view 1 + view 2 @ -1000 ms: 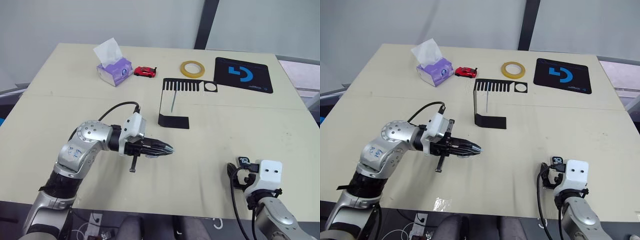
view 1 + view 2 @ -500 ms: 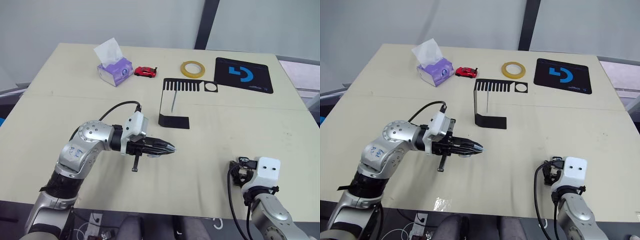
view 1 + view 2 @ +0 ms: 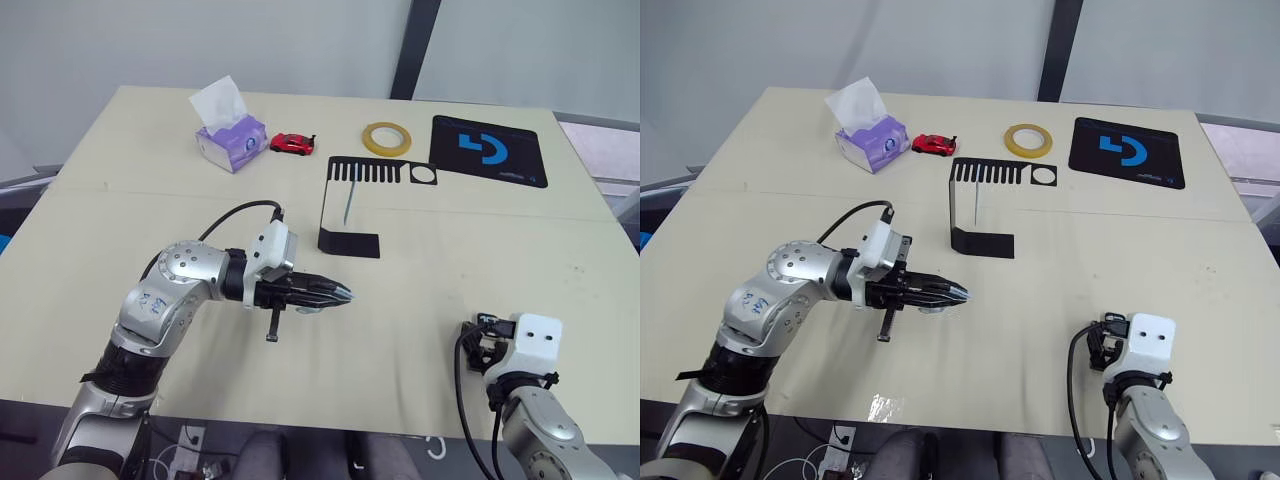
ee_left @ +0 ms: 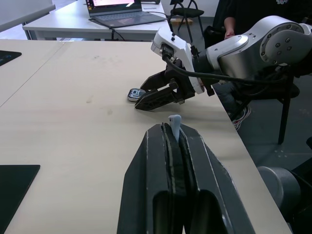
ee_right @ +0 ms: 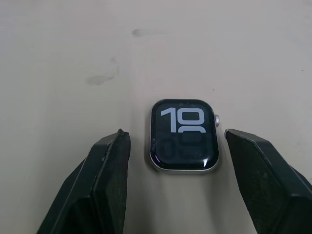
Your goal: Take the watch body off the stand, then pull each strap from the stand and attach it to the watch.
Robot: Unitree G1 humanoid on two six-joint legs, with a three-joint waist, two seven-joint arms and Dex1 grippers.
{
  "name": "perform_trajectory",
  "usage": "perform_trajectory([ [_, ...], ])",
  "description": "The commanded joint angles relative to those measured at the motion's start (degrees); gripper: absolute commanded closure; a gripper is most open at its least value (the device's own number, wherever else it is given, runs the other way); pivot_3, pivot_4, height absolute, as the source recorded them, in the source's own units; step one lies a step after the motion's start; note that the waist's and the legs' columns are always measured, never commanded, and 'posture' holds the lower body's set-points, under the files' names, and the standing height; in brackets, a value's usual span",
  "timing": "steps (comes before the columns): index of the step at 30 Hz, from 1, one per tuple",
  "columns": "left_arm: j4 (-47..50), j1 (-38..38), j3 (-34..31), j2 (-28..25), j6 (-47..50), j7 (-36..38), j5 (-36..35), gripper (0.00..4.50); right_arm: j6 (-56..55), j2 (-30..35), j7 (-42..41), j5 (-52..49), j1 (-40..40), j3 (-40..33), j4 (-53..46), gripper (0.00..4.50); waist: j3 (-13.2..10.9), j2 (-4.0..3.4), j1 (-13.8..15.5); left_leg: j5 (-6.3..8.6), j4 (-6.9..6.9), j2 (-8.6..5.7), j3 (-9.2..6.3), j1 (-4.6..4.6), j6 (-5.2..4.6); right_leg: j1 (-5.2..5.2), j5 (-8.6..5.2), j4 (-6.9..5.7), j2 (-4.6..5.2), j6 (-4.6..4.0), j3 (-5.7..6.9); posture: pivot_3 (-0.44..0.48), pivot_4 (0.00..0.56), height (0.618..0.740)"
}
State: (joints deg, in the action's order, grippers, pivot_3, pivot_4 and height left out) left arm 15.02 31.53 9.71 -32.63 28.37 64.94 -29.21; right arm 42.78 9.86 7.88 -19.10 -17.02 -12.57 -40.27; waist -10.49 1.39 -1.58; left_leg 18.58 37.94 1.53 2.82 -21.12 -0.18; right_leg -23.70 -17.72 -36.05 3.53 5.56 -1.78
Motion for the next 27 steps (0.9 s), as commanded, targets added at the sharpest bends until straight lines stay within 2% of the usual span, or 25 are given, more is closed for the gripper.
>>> perform_trajectory([
  [1, 1.5, 1.2, -1.2, 0.2, -0.1, -0.4, -1.0, 4.50, 1.1, -0.9, 0.8, 1.0, 0.1, -1.6, 0.1, 1.17, 0.0, 0.00, 0.0, 0.00, 0.00, 0.00, 0.00, 0.00, 0.00, 0.00, 0.00, 0.00, 0.00, 0.00, 0.00, 0.000, 0.150, 0.738],
  [9, 1.2, 1.5, -1.2, 0.4, -0.1, -0.5, -1.1, 4.50, 2.1, -3.4, 1.2, 0.6, 1.4, -2.5, 0.6, 1.17, 0.0, 0.00, 0.0, 0.00, 0.00, 0.00, 0.00, 0.00, 0.00, 0.00, 0.00, -0.01, 0.00, 0.00, 0.00, 0.000, 0.150, 0.738],
  [10, 1.1, 1.5, -1.2, 0.4, -0.2, -0.5, -1.0, 4.50, 2.2, -3.6, 1.1, 0.6, 1.6, -2.5, 0.6, 1.73, 0.0, 0.00, 0.0, 0.00, 0.00, 0.00, 0.00, 0.00, 0.00, 0.00, 0.00, -0.01, 0.00, 0.00, 0.00, 0.000, 0.150, 0.738],
  [12, 1.0, 1.4, -1.3, 0.4, -0.4, -0.4, -0.9, 4.50, 2.6, -3.9, 0.9, 0.6, 1.7, -2.4, 0.2, 2.28, 0.0, 0.00, 0.0, 0.00, 0.00, 0.00, 0.00, 0.01, 0.00, 0.00, 0.00, -0.02, 0.00, 0.00, 0.00, 0.000, 0.150, 0.738],
  [13, 1.0, 1.2, -1.3, 0.3, -0.6, -0.4, -0.9, 4.50, 3.0, -3.8, 0.8, 0.7, 1.7, -2.4, -0.3, 2.82, 0.0, 0.00, 0.0, 0.00, 0.00, 0.00, 0.00, 0.01, 0.00, 0.00, 0.00, -0.02, 0.00, 0.00, 0.00, 0.000, 0.150, 0.738],
  [14, 1.0, 1.1, -1.3, 0.3, -0.7, -0.3, -0.8, 4.50, 3.3, -3.7, 0.7, 0.8, 1.6, -2.4, -0.6, 2.96, 0.0, 0.00, 0.0, 0.00, 0.00, 0.00, 0.00, 0.01, 0.00, 0.00, 0.00, -0.02, 0.00, 0.00, 0.00, 0.000, 0.150, 0.738],
  [20, 0.4, -0.3, -1.4, -0.3, -2.3, 0.3, -0.1, 4.50, 5.7, 1.0, -2.3, 0.8, 2.0, -1.9, -4.2, 2.96, 0.0, 0.00, 0.0, 0.00, 0.00, -0.01, 0.00, 0.00, 0.00, 0.00, 0.00, -0.02, 0.00, 0.00, 0.01, 0.000, 0.150, 0.738],
  [27, -3.6, -0.2, -1.0, -1.6, -8.2, 0.4, 4.8, 4.50, 15.7, 10.7, -13.1, -10.1, 9.8, -5.7, -7.1, 2.96, 0.0, -0.02, -0.2, 0.00, 0.05, 0.00, 0.02, 0.01, 0.00, -0.01, 0.00, -0.06, -0.03, 0.00, -0.01, 0.000, 0.150, 0.738],
])
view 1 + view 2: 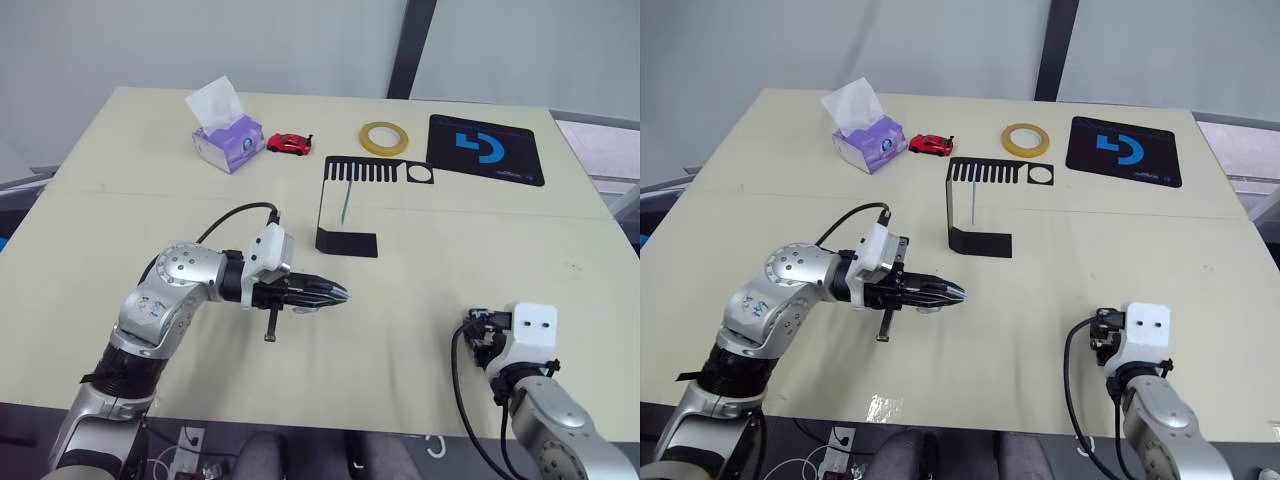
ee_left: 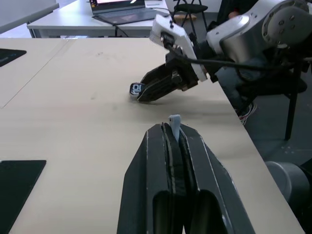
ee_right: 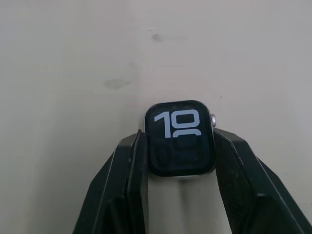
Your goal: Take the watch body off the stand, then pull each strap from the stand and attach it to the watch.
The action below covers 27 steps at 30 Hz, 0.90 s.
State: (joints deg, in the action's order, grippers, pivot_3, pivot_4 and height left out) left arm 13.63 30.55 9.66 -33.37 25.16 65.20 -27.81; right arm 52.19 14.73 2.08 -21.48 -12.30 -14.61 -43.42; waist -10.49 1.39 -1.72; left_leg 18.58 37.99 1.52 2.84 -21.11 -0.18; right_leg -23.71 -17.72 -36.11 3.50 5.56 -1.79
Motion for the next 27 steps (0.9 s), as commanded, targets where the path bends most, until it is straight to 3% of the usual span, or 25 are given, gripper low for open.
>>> perform_trajectory([
  [1, -3.2, 1.1, -0.8, -0.9, -6.4, 0.0, 4.4, 4.50, 8.3, 7.7, -9.4, -9.8, 6.8, -4.0, -3.6, 2.96, 0.0, -0.01, 0.0, 0.00, 0.00, 0.00, 0.00, 0.01, 0.00, 0.00, 0.00, -0.02, 0.00, 0.00, 0.00, 0.000, 0.150, 0.738],
  [6, -7.8, 0.0, 0.2, -2.5, -19.1, 2.2, 10.8, 4.50, 18.5, 14.6, -17.1, -19.6, 16.9, -3.6, -0.5, 2.96, 0.0, -0.02, 0.1, 0.03, 0.03, 0.00, -0.06, -0.03, -0.05, 0.00, 0.00, -0.01, -0.01, 0.00, 0.06, 0.000, 0.150, 0.738],
  [9, -11.9, -0.9, -0.4, -3.0, -26.8, 2.2, 14.1, 4.50, 23.0, 15.4, -18.7, -22.8, 24.7, -1.6, 3.5, 2.96, 0.0, -0.02, 0.0, 0.04, 0.04, 0.01, -0.01, -0.05, -0.07, -0.02, 0.00, 0.04, 0.00, 0.01, 0.05, 0.000, 0.150, 0.738],
  [17, -18.9, 0.3, -1.7, -0.5, -42.8, -4.1, 20.4, 4.50, 36.3, 7.9, -20.3, -29.8, 43.0, 2.0, 15.8, 2.96, 0.0, -0.02, 0.2, 0.05, 0.06, 0.03, -0.08, -0.25, -0.09, -0.19, 0.02, -0.09, 0.08, 0.02, 0.13, 0.000, 0.150, 0.738],
  [27, -26.3, 2.1, -2.1, 0.1, -63.1, -10.4, 25.9, 4.50, 40.1, 3.4, -21.1, -29.7, 47.8, 3.7, 21.8, 2.96, 0.0, -0.02, 0.1, 0.04, 0.27, 0.00, 0.01, -0.89, -0.08, -0.94, 0.03, -0.66, 0.14, 0.05, 0.14, 0.000, 0.150, 0.738],
])
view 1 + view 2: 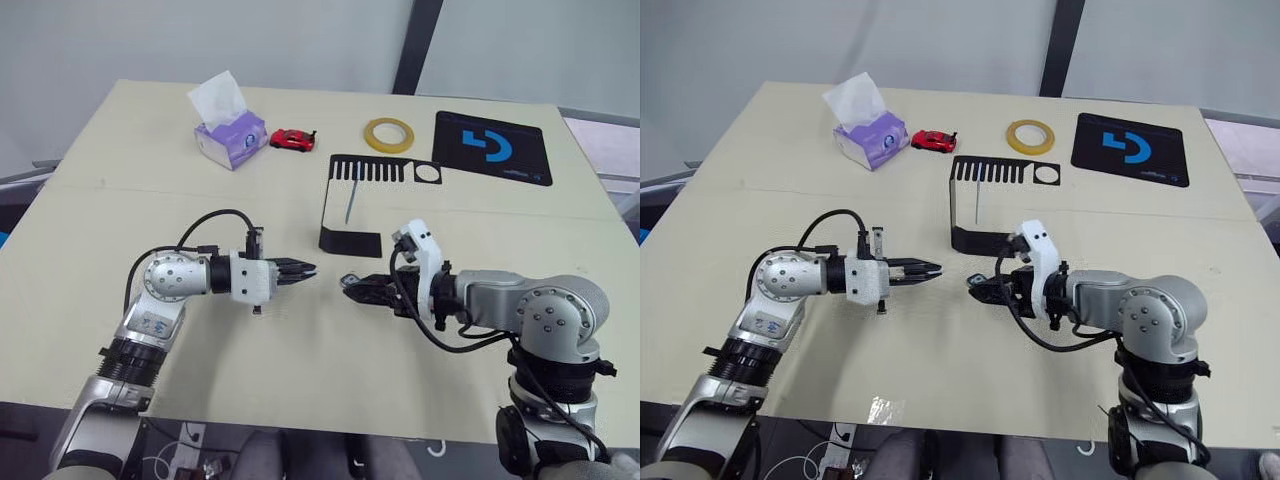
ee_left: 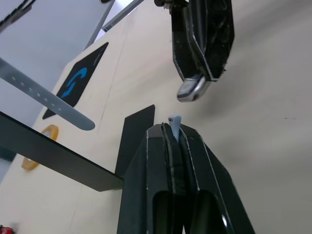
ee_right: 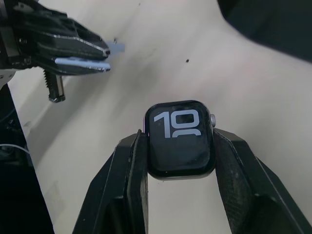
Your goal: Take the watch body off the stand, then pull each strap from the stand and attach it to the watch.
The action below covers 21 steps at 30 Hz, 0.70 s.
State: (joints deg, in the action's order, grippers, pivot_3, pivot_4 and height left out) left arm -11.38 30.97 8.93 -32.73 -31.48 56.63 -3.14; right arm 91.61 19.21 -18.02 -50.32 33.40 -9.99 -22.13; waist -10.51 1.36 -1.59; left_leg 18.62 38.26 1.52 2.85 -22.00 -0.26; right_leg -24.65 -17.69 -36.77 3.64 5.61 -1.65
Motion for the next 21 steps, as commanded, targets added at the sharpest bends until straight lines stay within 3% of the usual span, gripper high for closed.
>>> perform_trajectory([
  [1, -2.1, 2.1, -1.2, -0.6, -8.0, -2.1, 1.6, 4.50, 0.8, -1.3, -1.0, -0.8, 2.5, -1.1, 0.9, 2.96, 0.0, 0.00, -0.1, -0.02, 0.06, 0.00, 0.00, -0.08, 0.03, -0.09, 0.00, -0.07, -0.01, 0.00, 0.00, 0.000, 0.150, 0.738],
  [8, -4.5, 3.4, 1.9, -0.7, -12.3, -2.5, 5.3, 4.50, 0.9, -1.8, -0.6, -1.2, 3.8, -2.4, 3.9, 2.96, 0.0, 0.00, -0.1, -0.09, 0.27, -0.01, 0.03, -0.12, -0.01, -0.10, 0.00, -0.24, -0.02, 0.00, -0.01, 0.000, 0.150, 0.738],
  [21, -5.9, 4.9, 3.5, 0.5, -10.8, -5.7, 8.2, 4.50, 0.9, -2.1, 0.4, -2.5, 5.3, -2.6, 5.5, 2.96, 0.0, 0.00, -0.1, -0.07, 0.31, 0.00, 0.02, -0.19, -0.05, -0.16, 0.01, -0.28, -0.03, 0.01, 0.00, 0.000, 0.150, 0.738],
])
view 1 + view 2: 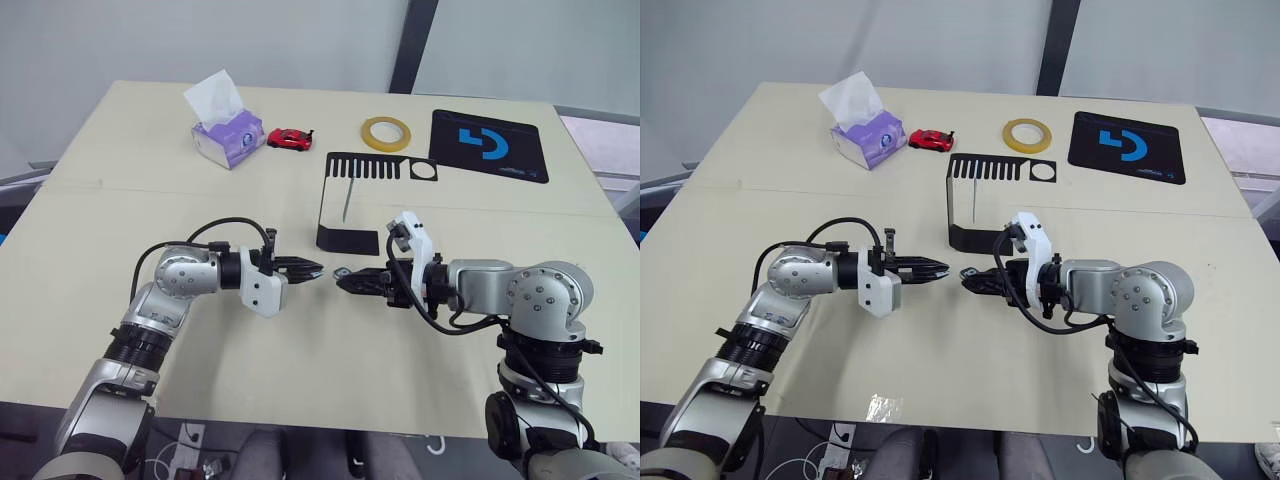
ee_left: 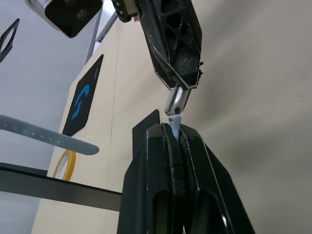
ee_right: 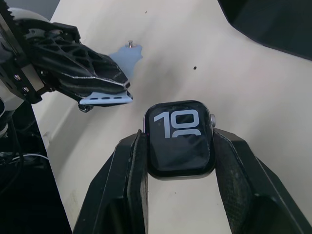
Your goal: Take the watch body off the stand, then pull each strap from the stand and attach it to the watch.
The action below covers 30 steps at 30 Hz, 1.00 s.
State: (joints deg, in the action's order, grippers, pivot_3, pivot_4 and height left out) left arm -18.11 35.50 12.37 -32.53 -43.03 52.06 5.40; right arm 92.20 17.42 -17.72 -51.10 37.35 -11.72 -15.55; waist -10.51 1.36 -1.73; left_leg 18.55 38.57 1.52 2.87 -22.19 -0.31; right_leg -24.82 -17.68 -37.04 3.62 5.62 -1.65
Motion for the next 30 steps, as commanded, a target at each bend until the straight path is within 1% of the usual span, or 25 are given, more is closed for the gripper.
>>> perform_trajectory([
  [1, 1.0, 0.4, 0.1, 0.4, 1.0, -1.2, -0.4, 4.50, 0.3, -0.4, 0.2, -1.8, 1.4, -0.9, -1.1, 2.96, 0.0, 0.00, 0.0, 0.00, 0.00, 0.00, 0.00, -0.01, 0.00, -0.01, 0.00, 0.00, 0.00, 0.00, 0.01, 0.000, 0.150, 0.738],
  [10, 1.6, -0.4, 1.0, 0.4, 1.3, -1.4, -0.4, 4.50, 0.3, -2.5, 2.2, -4.6, 2.0, -2.8, 0.0, 2.96, 0.0, 0.00, 0.1, 0.00, 0.03, 0.00, -0.01, -0.01, 0.00, 0.00, 0.00, -0.02, 0.00, 0.00, 0.01, 0.000, 0.150, 0.738],
  [17, 2.3, -0.4, 1.2, 0.7, 1.9, -1.7, -0.6, 4.50, 0.3, -2.1, 3.7, -5.2, 2.1, -2.6, 0.7, 2.96, 0.0, 0.00, 0.0, 0.00, 0.03, 0.01, -0.01, -0.01, 0.00, 0.00, 0.00, -0.02, 0.01, 0.00, 0.01, 0.000, 0.150, 0.738],
  [30, 2.8, -1.0, 1.0, 0.3, 2.2, -1.8, -0.7, 4.50, 0.3, -1.1, 3.2, -4.4, 2.2, -2.4, 1.5, 2.96, 0.0, 0.00, 0.0, 0.00, 0.03, 0.01, -0.01, -0.01, 0.00, 0.00, 0.00, -0.02, 0.01, 0.00, 0.00, 0.000, 0.150, 0.738],
])
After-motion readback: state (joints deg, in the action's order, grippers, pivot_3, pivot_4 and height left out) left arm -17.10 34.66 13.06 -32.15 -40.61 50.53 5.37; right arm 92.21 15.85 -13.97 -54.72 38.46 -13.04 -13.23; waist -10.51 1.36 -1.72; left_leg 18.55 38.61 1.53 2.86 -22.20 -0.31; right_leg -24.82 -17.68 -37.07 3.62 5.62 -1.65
